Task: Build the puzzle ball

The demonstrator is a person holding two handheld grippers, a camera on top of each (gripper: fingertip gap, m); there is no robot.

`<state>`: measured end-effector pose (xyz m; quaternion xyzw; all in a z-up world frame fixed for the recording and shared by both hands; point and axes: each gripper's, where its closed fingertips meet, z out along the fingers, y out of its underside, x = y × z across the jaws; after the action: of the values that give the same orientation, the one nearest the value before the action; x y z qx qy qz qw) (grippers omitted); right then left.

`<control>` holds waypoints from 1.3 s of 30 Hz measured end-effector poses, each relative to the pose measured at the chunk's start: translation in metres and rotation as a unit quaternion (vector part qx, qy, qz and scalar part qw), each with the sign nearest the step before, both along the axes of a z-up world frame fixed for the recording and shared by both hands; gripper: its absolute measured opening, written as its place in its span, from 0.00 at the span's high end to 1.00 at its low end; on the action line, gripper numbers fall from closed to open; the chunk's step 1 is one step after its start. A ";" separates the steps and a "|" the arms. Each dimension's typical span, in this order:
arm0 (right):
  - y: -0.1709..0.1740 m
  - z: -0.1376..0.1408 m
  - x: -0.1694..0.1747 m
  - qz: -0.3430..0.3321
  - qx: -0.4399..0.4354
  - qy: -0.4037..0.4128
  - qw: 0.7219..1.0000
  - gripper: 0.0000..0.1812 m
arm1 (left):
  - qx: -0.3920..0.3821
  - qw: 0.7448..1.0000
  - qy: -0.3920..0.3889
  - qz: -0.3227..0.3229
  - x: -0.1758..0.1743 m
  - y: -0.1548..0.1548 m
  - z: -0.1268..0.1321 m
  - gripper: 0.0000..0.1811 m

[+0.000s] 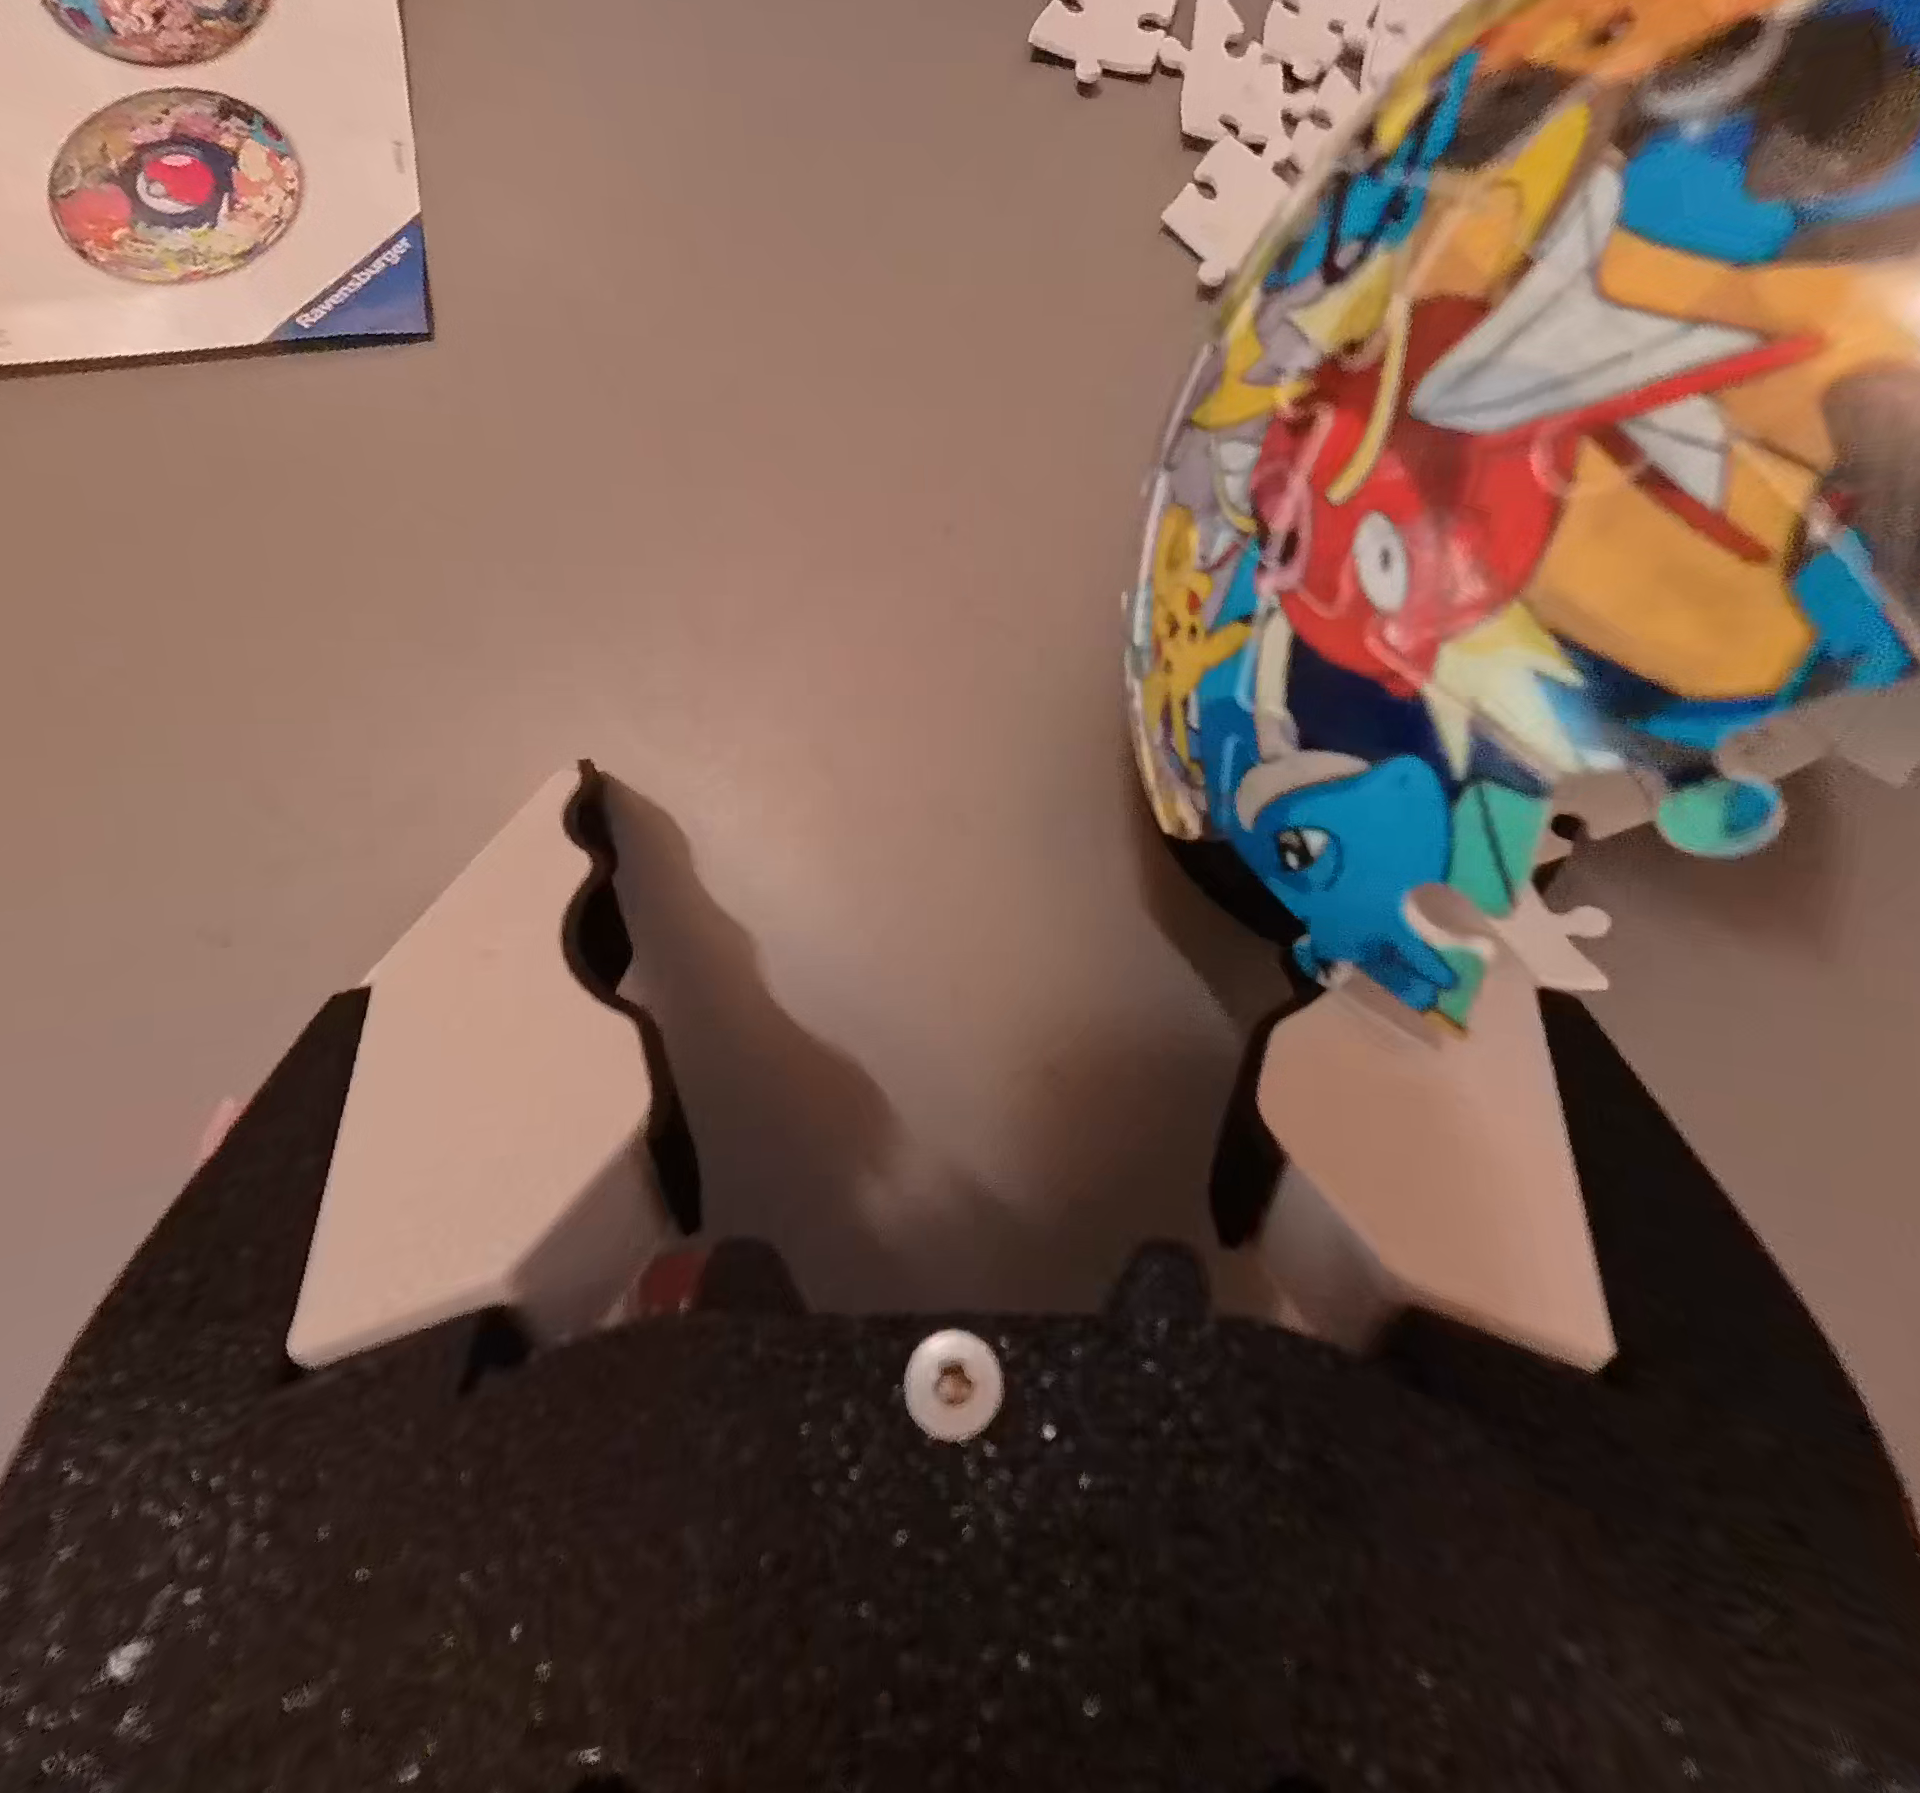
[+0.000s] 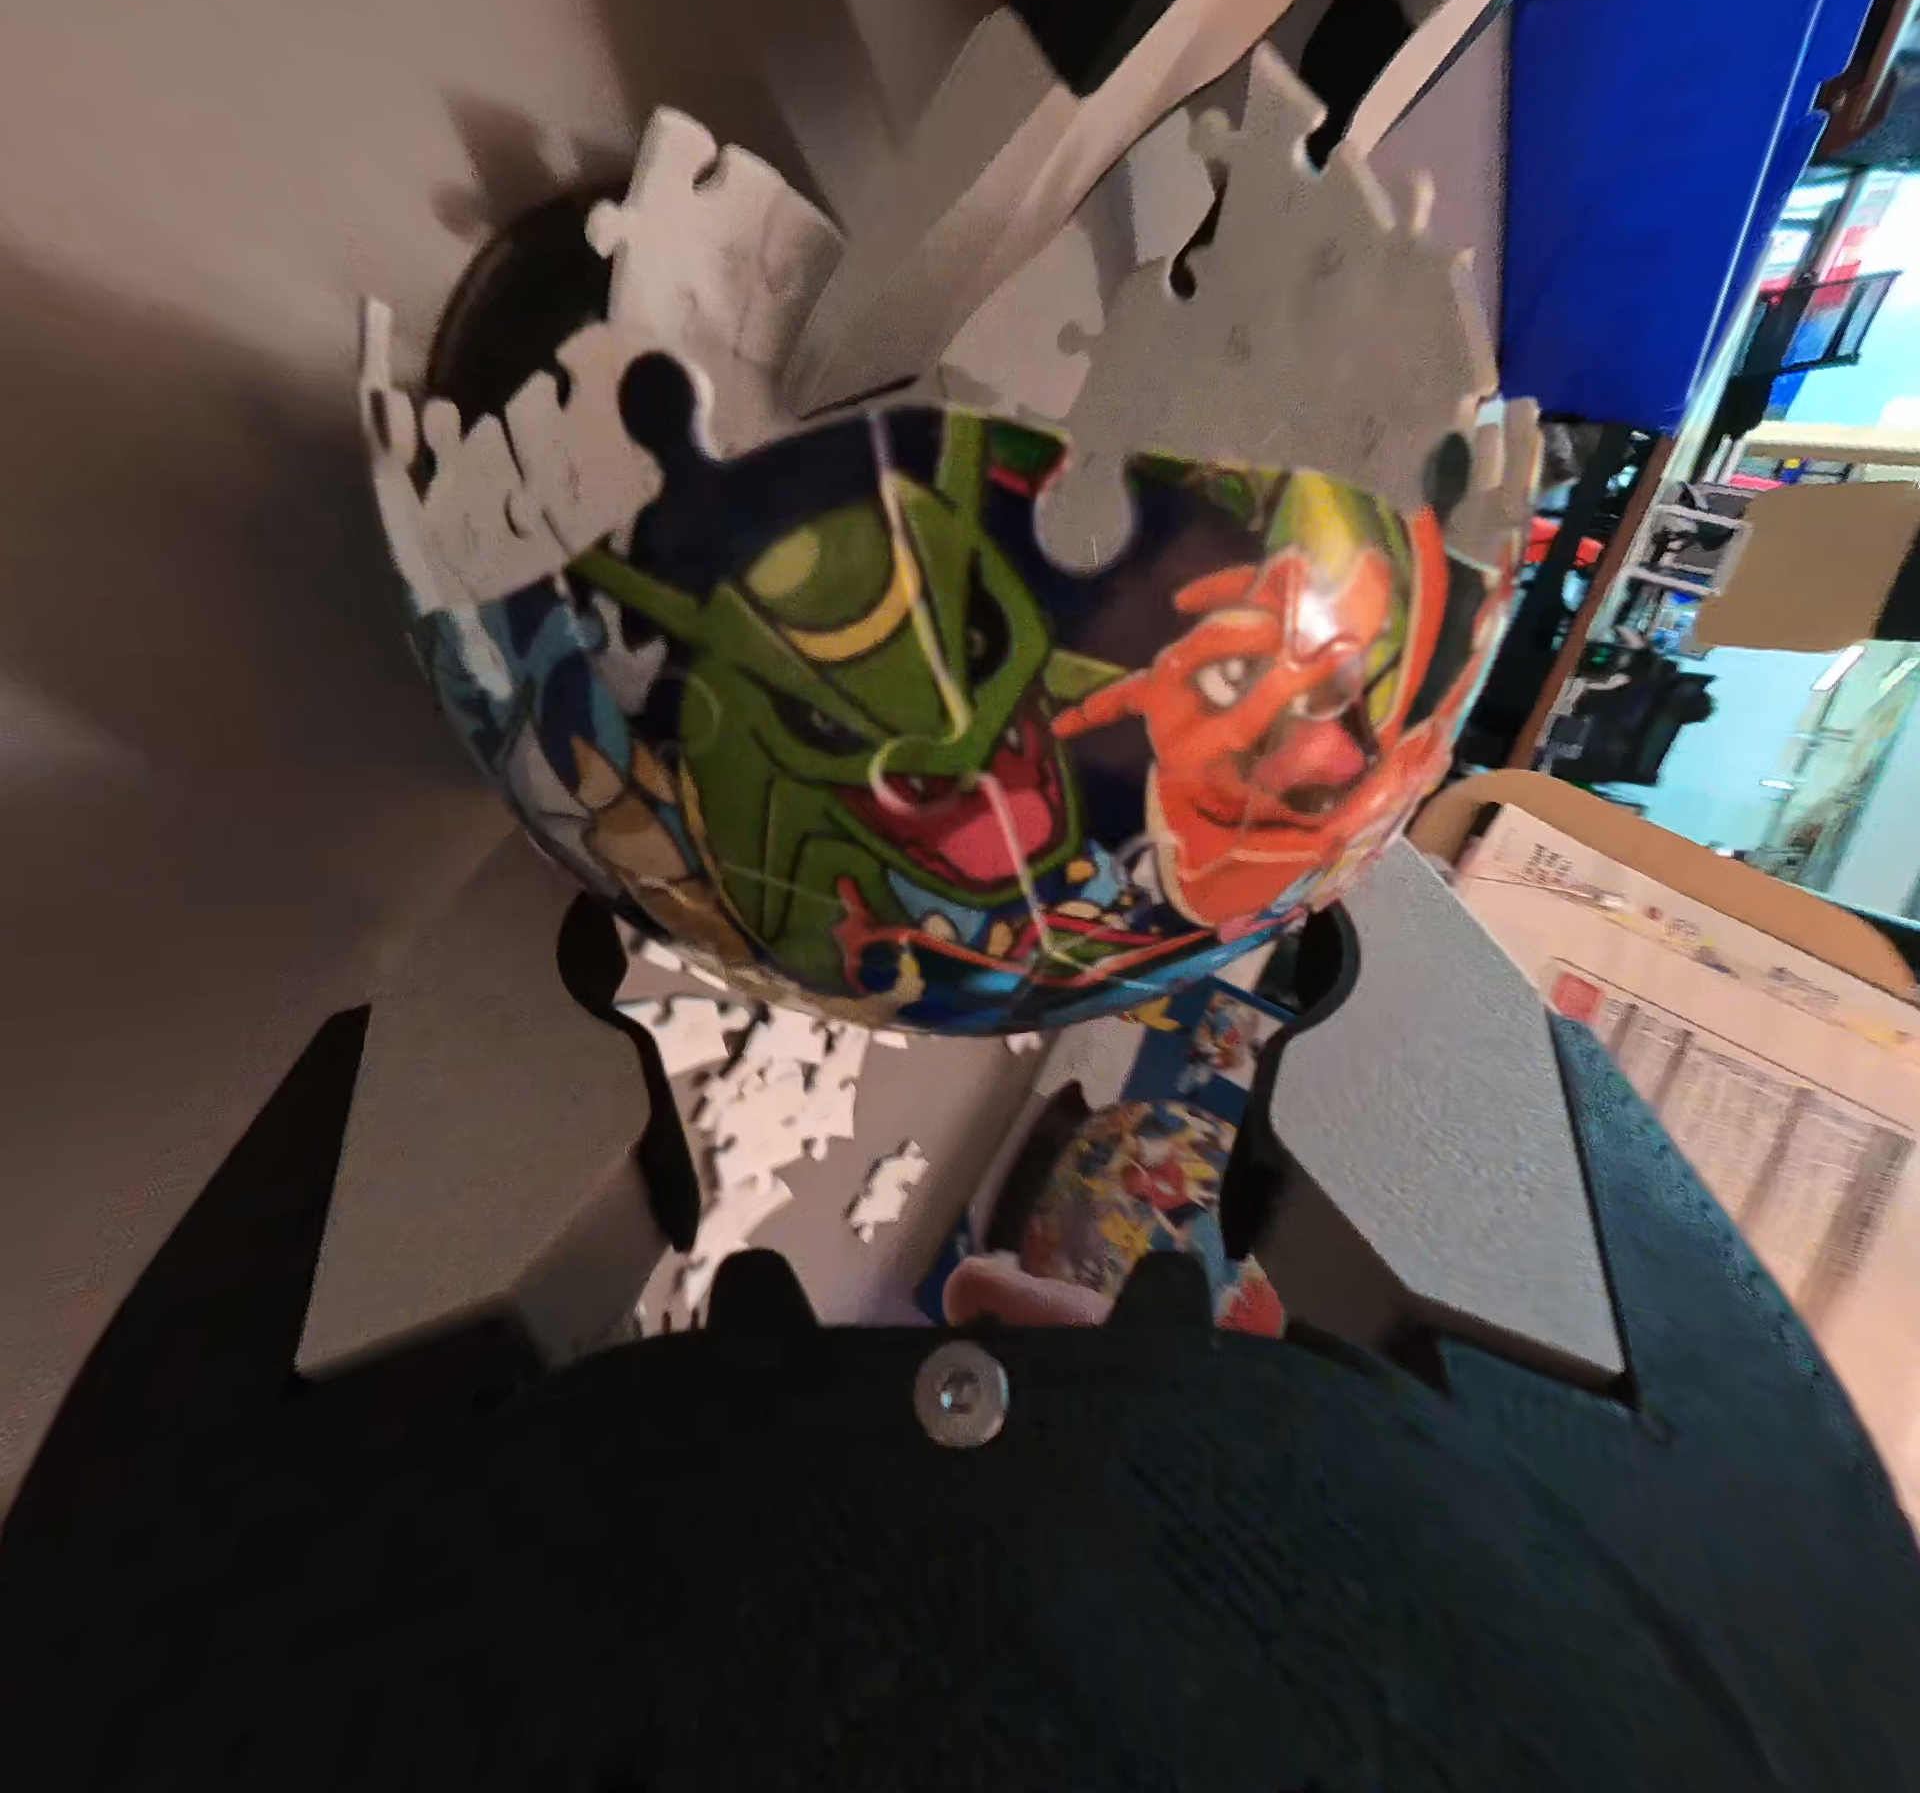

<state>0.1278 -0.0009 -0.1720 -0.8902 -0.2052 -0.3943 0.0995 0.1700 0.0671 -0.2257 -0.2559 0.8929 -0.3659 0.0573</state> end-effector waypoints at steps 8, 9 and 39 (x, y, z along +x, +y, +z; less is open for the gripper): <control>0.001 0.007 -0.002 -0.002 -0.031 -0.035 0.999 0.35 | 0.010 1.000 -0.007 0.007 0.000 0.008 0.000 0.32; 0.000 0.005 -0.001 -0.006 -0.031 -0.031 0.999 0.35 | 0.014 1.000 -0.008 0.005 0.000 0.008 0.000 0.32; -0.010 -0.002 -0.006 -0.029 0.112 0.129 0.985 0.29 | 0.038 0.999 -0.009 0.016 0.013 -0.021 -0.005 0.23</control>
<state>0.1217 -0.0106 -0.1738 -0.9225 -0.1192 -0.2992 0.2128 0.1827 0.0459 -0.2305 -0.2648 0.9012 -0.3333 0.0811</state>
